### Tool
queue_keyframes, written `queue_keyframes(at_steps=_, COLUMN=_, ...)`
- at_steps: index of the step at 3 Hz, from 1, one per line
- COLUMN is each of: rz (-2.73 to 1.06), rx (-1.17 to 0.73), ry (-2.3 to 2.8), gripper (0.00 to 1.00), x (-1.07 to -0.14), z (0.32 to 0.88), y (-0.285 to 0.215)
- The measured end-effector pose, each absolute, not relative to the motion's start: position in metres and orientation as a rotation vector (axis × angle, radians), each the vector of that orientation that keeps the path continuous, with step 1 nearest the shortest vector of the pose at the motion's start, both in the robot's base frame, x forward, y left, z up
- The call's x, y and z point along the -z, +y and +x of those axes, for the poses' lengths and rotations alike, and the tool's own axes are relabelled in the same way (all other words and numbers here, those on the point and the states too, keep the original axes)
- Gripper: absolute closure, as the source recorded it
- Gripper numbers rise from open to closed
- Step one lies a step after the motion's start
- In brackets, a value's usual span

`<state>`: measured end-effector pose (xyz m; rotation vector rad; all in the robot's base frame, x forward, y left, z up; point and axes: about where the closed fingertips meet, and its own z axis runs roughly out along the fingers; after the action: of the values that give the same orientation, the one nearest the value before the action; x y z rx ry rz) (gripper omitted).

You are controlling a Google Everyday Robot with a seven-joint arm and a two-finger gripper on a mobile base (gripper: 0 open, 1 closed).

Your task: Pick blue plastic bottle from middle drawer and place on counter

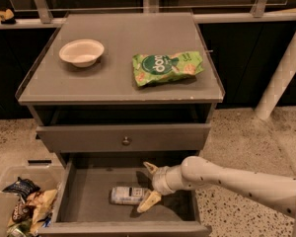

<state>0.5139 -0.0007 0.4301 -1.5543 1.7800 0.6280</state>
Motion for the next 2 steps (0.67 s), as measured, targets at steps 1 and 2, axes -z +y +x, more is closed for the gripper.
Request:
queue_keyframes(at_steps=1, rz=-1.588, rx=-0.680, ry=1.785, gripper=0.00, x=-0.4035, z=0.5105, y=0.0462)
queue_keyframes(at_steps=2, rz=-1.588, rx=-0.680, ry=1.785, gripper=0.00, x=-0.4035, z=0.5105, y=0.0462)
